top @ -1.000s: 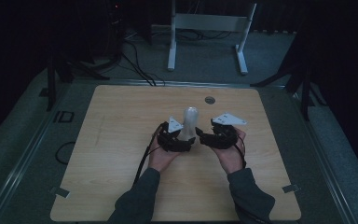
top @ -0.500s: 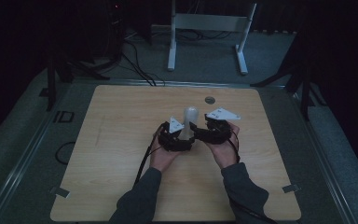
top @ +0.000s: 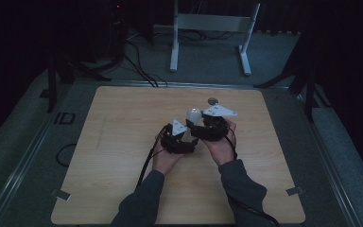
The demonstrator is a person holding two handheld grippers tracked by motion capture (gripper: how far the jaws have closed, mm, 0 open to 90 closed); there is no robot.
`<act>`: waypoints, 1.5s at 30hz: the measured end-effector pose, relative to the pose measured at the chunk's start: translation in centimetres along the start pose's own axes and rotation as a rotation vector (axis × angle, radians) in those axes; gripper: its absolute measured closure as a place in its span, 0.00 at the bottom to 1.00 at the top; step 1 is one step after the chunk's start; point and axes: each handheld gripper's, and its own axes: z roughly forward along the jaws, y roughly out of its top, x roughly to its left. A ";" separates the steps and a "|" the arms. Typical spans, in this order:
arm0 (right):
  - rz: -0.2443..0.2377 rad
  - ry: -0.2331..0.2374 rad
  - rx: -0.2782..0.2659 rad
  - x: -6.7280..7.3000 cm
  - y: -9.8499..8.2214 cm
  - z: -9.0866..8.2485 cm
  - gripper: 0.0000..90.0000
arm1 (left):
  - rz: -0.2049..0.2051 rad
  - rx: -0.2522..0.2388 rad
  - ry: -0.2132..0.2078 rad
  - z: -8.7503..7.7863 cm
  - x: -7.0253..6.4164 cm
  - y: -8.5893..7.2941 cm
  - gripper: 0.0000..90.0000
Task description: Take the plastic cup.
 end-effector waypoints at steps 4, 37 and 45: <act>0.000 0.000 0.001 0.0 0.2 0.4 0.37 | -0.004 -0.007 0.002 0.0 -0.1 0.0 0.24; 0.011 0.005 -0.026 -0.2 1.0 0.2 0.43 | 0.016 -0.010 -0.001 -0.1 -0.1 -0.2 0.27; 0.016 0.012 -0.046 -0.1 1.7 -0.3 0.43 | 0.008 -0.011 -0.014 -0.1 -0.1 -0.3 0.27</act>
